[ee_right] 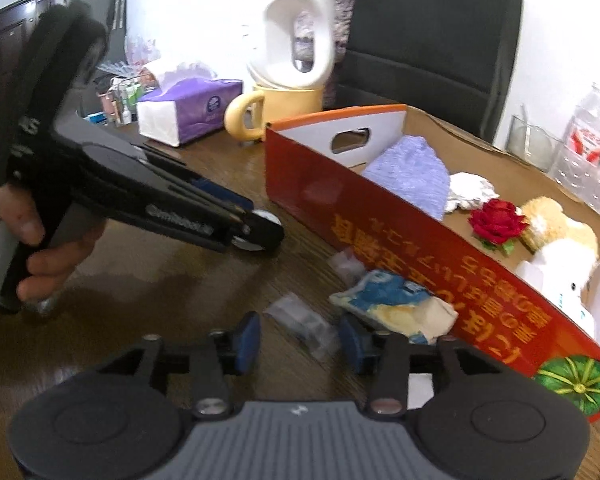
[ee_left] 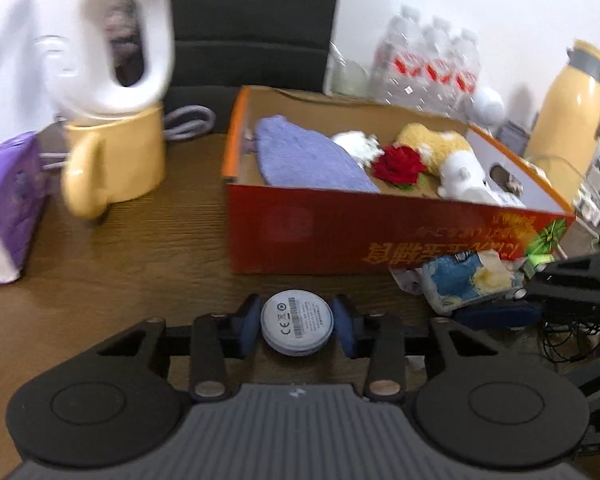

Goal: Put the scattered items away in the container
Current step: 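Reach the left tool to the white round container and grasp it, then hold the white container in the left tool while the right tool grasps the clear packet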

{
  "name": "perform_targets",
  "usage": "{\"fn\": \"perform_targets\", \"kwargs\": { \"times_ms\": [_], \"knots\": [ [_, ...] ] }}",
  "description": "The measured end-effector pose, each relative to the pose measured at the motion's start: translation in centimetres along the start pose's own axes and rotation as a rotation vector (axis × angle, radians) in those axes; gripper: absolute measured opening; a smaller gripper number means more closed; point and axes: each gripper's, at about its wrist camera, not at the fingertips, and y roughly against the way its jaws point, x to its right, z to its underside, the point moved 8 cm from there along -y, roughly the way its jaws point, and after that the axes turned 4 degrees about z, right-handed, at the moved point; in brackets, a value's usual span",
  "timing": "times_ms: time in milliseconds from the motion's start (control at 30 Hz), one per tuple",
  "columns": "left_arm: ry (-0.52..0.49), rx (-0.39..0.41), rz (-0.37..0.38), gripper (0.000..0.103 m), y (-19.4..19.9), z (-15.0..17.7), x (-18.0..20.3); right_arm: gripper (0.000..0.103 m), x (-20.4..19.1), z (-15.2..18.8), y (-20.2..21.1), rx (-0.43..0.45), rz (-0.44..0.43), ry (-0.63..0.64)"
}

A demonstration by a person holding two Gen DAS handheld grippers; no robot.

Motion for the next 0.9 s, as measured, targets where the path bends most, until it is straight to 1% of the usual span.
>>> {"fn": "perform_targets", "kwargs": {
  "times_ms": [67,167,233,300,367,433,533,600,633,667,700,733,767,900],
  "knots": [
    [0.029,0.027,-0.014,0.041,1.7,0.4,-0.5,0.043,-0.2,-0.2,-0.3,0.004,-0.009,-0.012],
    [0.053,0.044,-0.039,0.041,3.9,1.4,-0.9,0.04,-0.2,-0.4,-0.7,0.002,-0.042,-0.067],
    [0.061,0.055,-0.045,0.041,5.3,2.0,-0.9,0.028,-0.2,-0.3,-0.6,0.009,-0.022,-0.088],
    [0.061,0.065,-0.054,0.041,6.4,2.6,-0.7,0.025,-0.3,-0.2,-0.6,0.017,-0.007,-0.124],
    [0.052,0.078,-0.07,0.041,7.4,3.2,-0.5,0.02,-0.5,-0.2,-0.5,0.022,0.008,-0.15],
    [0.046,0.085,-0.076,0.041,8.1,3.6,-0.3,0.007,-0.8,-0.2,-0.4,0.021,0.023,-0.177],
    [0.052,0.093,-0.058,0.041,9.2,3.9,0.3,0.002,-1.5,-0.3,-0.5,0.011,0.044,-0.189],
    [0.044,0.107,-0.058,0.041,10.0,3.9,0.6,0.002,-2.2,-0.4,-0.3,-0.002,0.042,-0.182],
    [0.034,0.119,-0.062,0.041,10.5,3.9,0.7,0.003,-2.8,-0.4,0.0,-0.001,0.04,-0.163],
    [0.028,0.127,-0.065,0.04,11.0,4.0,0.8,0.007,-3.0,-0.5,0.4,0.016,0.065,-0.14],
    [0.022,0.132,-0.066,0.041,11.3,4.1,0.8,0.022,-3.1,-0.6,0.8,0.029,0.088,-0.126],
    [0.023,0.132,-0.068,0.04,11.5,4.1,0.6,0.043,-3.0,-0.8,1.0,0.035,0.104,-0.108],
    [0.027,0.13,-0.069,0.041,11.6,4.2,0.5,0.049,-2.9,-1.0,1.0,0.036,0.1,-0.092],
    [0.056,0.117,-0.074,0.04,11.1,4.5,-0.3,0.048,-2.0,-2.0,-0.1,0.034,0.057,-0.107]
  ]
}}
